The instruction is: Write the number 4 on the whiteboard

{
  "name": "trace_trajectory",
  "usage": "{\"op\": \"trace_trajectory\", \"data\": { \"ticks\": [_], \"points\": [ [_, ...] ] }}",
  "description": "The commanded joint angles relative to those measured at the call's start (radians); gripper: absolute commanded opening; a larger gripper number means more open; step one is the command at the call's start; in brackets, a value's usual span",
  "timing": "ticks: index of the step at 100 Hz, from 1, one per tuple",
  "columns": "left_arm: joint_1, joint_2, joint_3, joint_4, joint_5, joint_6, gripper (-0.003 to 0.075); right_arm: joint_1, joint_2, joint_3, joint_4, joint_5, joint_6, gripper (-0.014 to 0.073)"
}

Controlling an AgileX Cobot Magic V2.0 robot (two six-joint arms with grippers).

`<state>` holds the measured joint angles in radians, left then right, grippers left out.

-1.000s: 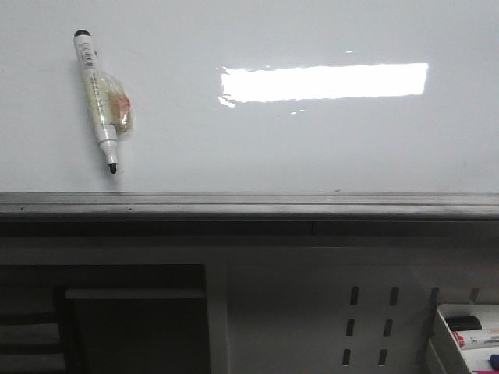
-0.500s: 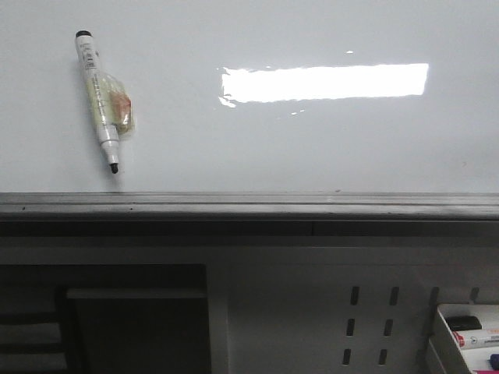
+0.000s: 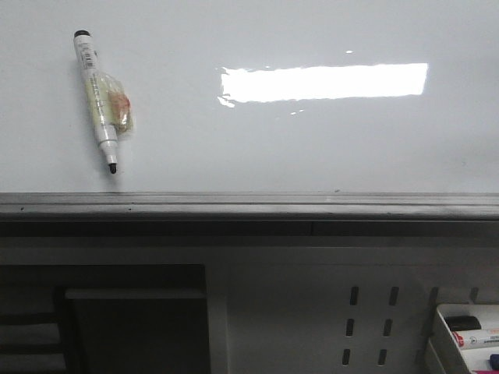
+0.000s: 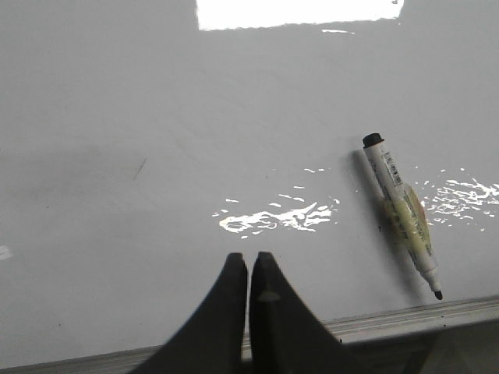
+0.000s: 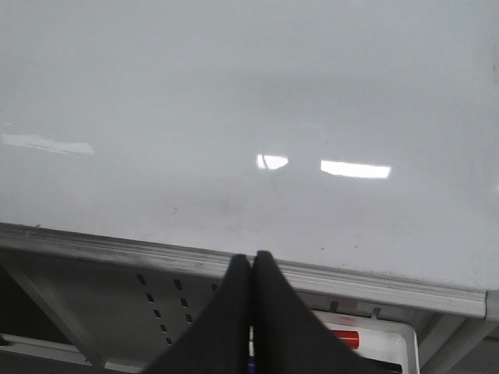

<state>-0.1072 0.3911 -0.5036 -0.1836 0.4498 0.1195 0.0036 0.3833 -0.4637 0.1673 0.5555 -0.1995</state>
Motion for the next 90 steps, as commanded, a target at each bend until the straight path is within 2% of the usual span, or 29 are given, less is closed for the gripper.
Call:
{"op": "trace_trajectory", "data": {
  "ticks": [1,25,35,42,47,49,50,61,66,90],
  "points": [
    [0.002,0.015,-0.036,-0.005,-0.066,0.003,-0.0020,-0.004,0.016,-0.038,0.009,-0.082,0.000,-0.0067],
    [0.002,0.015,-0.036,0.001,-0.066,0.003,-0.0020,-0.004,0.016,-0.038,0.006,-0.137,0.000,-0.0061],
    [0.002,0.015,-0.036,0.001,-0.066,0.001,-0.0008,-0.004,0.016,-0.038,0.003,-0.181,0.000,0.0027],
    [0.002,0.015,-0.036,0.004,-0.066,0.001,0.0076,-0.004,0.016,-0.038,0.001,-0.200,0.000,0.0172],
    [0.002,0.015,-0.036,0.004,-0.068,0.001,0.0188,-0.004,0.016,-0.038,0.001,-0.203,0.000,0.0298],
    [0.002,0.015,-0.036,0.004,-0.068,0.001,0.0218,-0.004,0.016,-0.038,0.001,-0.203,0.000,0.0324],
    [0.002,0.015,-0.036,0.004,-0.068,0.001,0.0263,-0.004,0.016,-0.038,0.001,-0.203,0.000,0.0357],
    [0.002,0.015,-0.036,0.004,-0.072,0.001,0.0430,-0.004,0.016,-0.038,0.001,-0.204,0.000,0.0416],
    [0.002,0.015,-0.036,-0.001,-0.072,0.001,0.0452,-0.004,0.016,-0.038,0.001,-0.204,0.000,0.0416],
    [0.002,0.015,-0.036,-0.001,-0.072,0.001,0.0437,-0.004,0.016,-0.038,0.001,-0.206,0.000,0.0416]
  ]
}}
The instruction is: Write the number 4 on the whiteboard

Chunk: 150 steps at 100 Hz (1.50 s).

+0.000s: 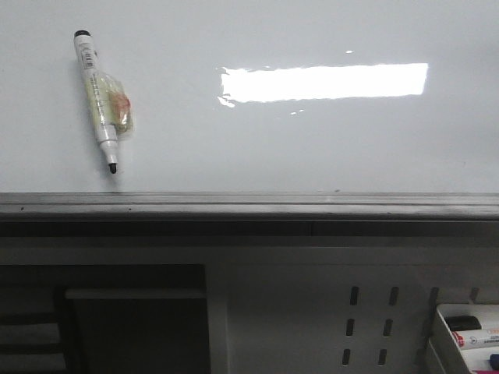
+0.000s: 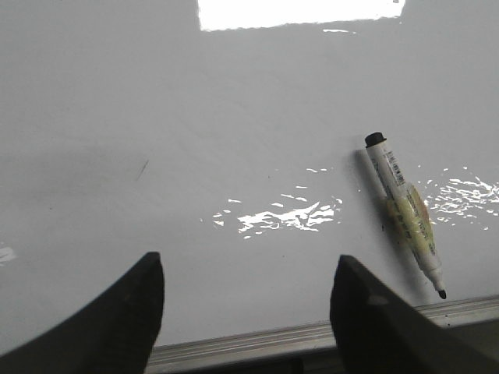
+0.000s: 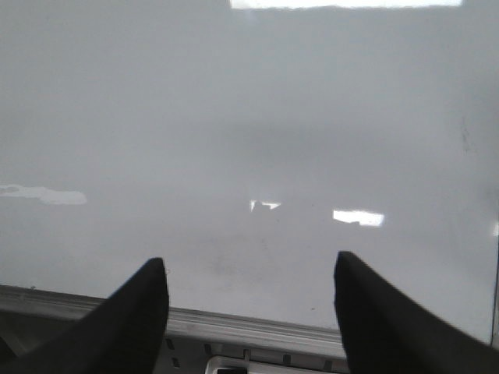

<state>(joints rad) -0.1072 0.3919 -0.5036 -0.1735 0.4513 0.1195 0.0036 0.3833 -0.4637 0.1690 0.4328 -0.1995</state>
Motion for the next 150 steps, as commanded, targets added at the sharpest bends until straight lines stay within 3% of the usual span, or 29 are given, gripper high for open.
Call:
{"op": "trace_trajectory", "data": {
  "ticks": [1,23,38,63,108,150],
  "points": [
    [0.002,0.014,-0.036,-0.011,-0.073,0.001,0.0437,-0.004,0.016,-0.038,-0.001,-0.084,0.000,0.0416],
    [0.002,0.019,-0.036,-0.101,-0.081,0.001,0.0437,-0.004,0.016,-0.038,0.008,-0.078,0.000,0.0416],
    [0.002,0.076,-0.036,-0.168,-0.079,0.005,0.0437,-0.004,0.016,-0.038,0.093,-0.064,0.000,0.0416],
    [-0.097,0.248,-0.054,-0.407,-0.082,0.288,0.0437,-0.004,0.016,-0.040,0.106,-0.050,0.000,0.0416],
    [-0.373,0.611,-0.199,-0.378,-0.178,0.292,0.0434,-0.004,0.016,-0.040,0.106,-0.050,0.000,0.0416],
    [-0.386,0.837,-0.289,-0.365,-0.274,0.292,0.0344,-0.004,0.016,-0.040,0.106,-0.050,0.000,0.0416]
  ]
}}
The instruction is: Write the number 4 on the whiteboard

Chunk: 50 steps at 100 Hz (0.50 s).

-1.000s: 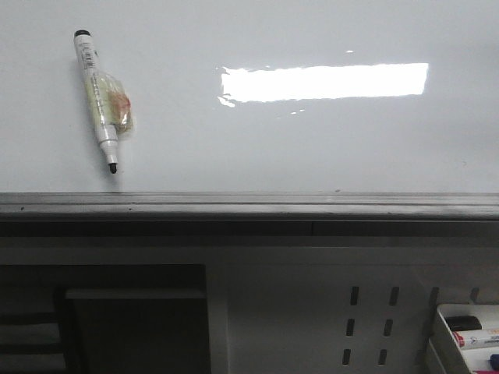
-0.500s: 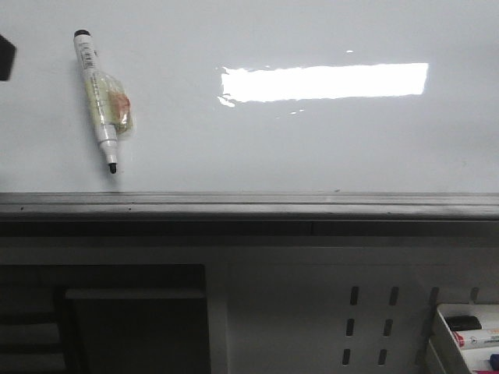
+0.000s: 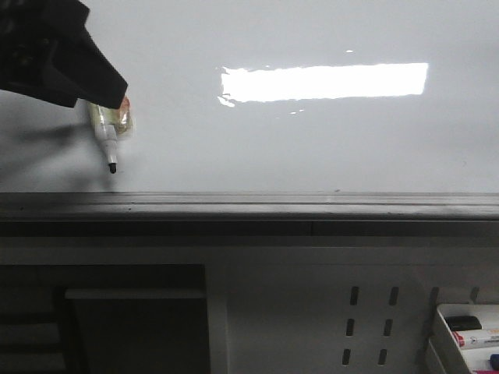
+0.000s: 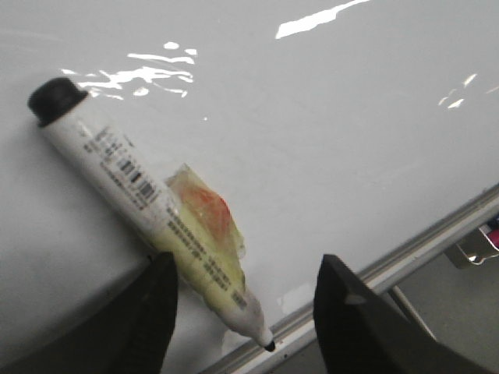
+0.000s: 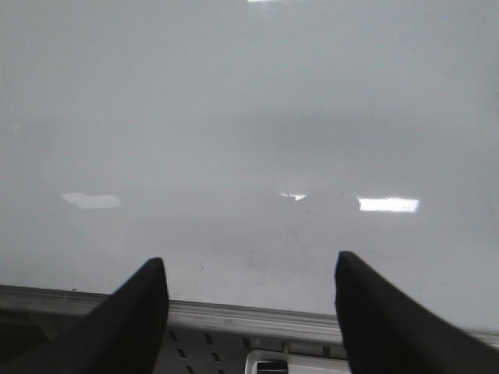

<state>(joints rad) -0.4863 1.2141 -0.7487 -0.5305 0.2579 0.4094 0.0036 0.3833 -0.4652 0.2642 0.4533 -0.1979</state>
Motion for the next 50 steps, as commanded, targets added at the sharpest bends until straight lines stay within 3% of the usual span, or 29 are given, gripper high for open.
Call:
{"op": "trace_trajectory", "data": {
  "ticks": [1,28,50],
  "points": [
    [-0.007,0.018,-0.046,-0.008,-0.080,0.002,0.0344,-0.004,0.016,-0.038,0.011,-0.070,-0.001,0.0416],
    [-0.007,0.105,-0.105,-0.008,-0.073,0.002,0.0331,-0.004,0.016,-0.038,0.009,-0.072,-0.001,0.0416],
    [-0.005,0.103,-0.107,0.018,-0.060,0.002,0.0153,-0.004,0.016,-0.038,0.009,-0.074,-0.001,0.0416]
  ]
}}
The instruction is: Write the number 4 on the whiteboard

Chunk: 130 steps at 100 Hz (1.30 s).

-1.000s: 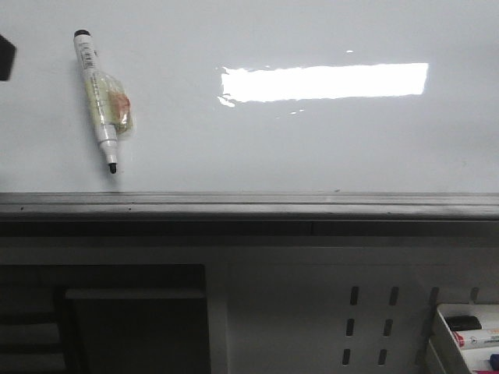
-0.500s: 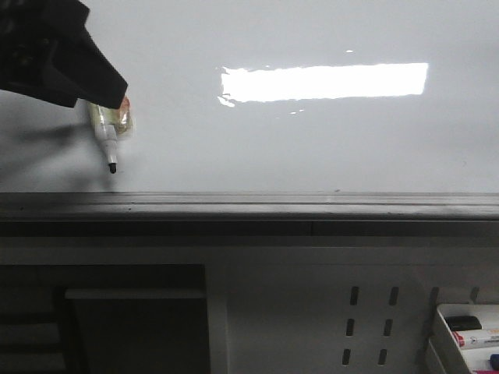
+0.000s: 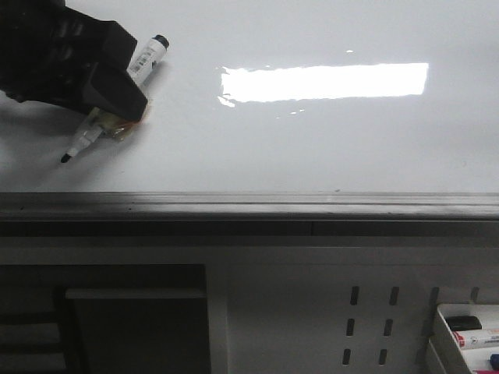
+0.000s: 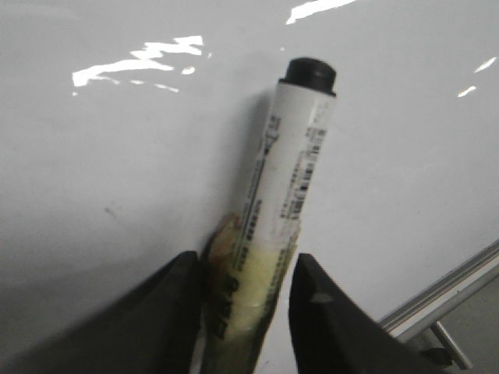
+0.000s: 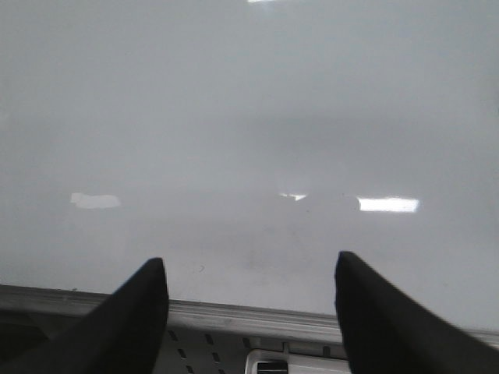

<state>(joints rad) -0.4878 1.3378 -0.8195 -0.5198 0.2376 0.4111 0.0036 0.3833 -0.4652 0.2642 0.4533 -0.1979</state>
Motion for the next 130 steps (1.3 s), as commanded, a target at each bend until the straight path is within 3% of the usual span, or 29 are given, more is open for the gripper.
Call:
{"op": "trace_trajectory", "data": {
  "ticks": [1,15,40,71,98,107,130],
  "points": [
    [-0.004,-0.021,-0.036,0.008,-0.040,0.001,0.0147,-0.004,0.016,-0.038,0.009,-0.074,-0.001,0.0416],
    [-0.004,-0.021,-0.036,0.008,-0.034,0.001,0.0053,-0.004,0.016,-0.038,0.009,-0.081,-0.001,0.0416],
    [-0.004,-0.021,-0.036,0.006,-0.032,0.001,-0.0012,-0.004,0.016,-0.038,0.009,-0.083,-0.001,0.0416],
    [-0.004,-0.119,-0.036,0.004,-0.005,0.001,-0.0013,-0.004,0.016,-0.053,0.009,-0.065,-0.001,0.0416],
    [-0.004,-0.224,-0.082,0.004,0.230,0.001,-0.0013,-0.004,0.120,-0.192,0.074,0.143,-0.007,0.0415],
    [-0.004,-0.224,-0.134,0.004,0.353,0.012,-0.0013,0.001,0.198,-0.240,0.182,0.265,-0.121,0.0415],
    [-0.006,-0.219,-0.224,-0.004,0.574,0.194,-0.0013,0.016,0.440,-0.372,0.517,0.589,-0.496,0.0415]
  ]
}}
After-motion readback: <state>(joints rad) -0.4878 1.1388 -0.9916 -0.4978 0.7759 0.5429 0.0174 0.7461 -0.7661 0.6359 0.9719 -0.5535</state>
